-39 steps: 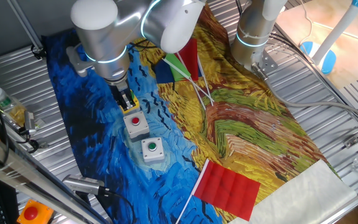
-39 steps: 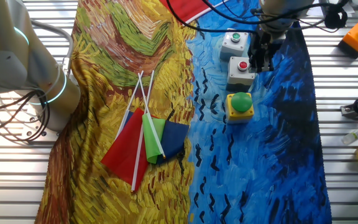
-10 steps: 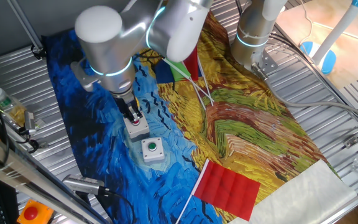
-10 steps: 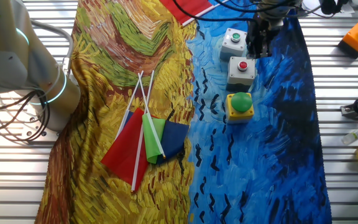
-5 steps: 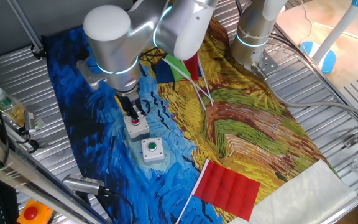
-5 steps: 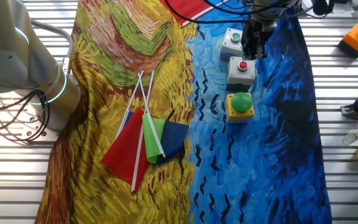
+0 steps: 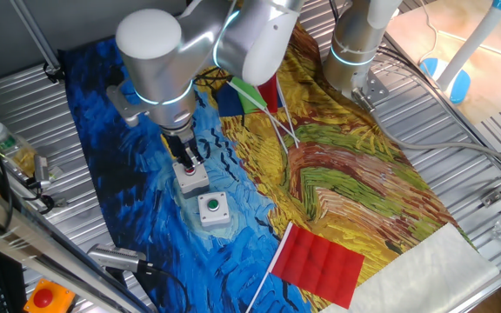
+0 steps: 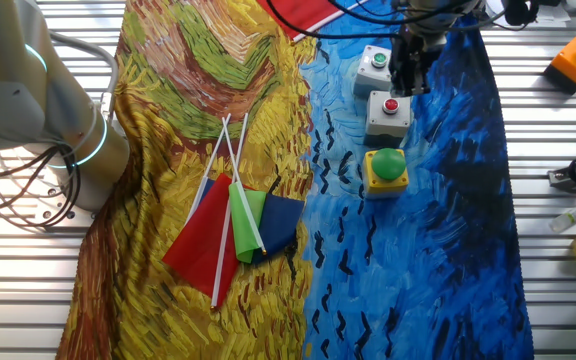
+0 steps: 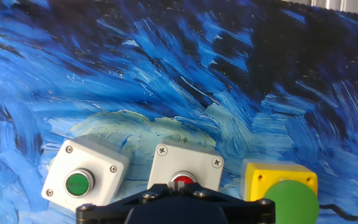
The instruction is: Press three buttons from left to right in sequence
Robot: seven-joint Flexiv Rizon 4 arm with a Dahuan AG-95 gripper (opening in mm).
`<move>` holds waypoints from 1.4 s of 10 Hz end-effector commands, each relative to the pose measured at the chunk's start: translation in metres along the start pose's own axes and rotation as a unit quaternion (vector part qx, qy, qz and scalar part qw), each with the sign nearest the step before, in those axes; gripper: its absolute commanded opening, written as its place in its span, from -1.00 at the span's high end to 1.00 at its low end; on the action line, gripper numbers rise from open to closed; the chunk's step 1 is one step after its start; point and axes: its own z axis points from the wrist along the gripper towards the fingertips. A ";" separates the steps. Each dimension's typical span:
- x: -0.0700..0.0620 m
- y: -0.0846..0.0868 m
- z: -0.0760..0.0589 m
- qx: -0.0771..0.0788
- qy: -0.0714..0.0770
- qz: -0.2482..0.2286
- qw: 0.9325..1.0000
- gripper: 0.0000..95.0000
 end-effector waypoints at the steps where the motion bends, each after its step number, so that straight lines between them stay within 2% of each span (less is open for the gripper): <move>1: 0.000 0.000 0.000 -0.003 0.000 -0.012 1.000 1.00; 2: 0.000 0.000 0.000 -0.003 0.000 -0.016 1.000 0.60; 3: 0.000 0.000 0.000 -0.003 0.000 -0.019 1.000 0.60; 4: 0.000 0.000 0.000 -0.004 0.000 -0.021 1.000 0.20; 14: 0.005 0.007 0.006 -0.005 -0.001 -0.032 0.999 0.20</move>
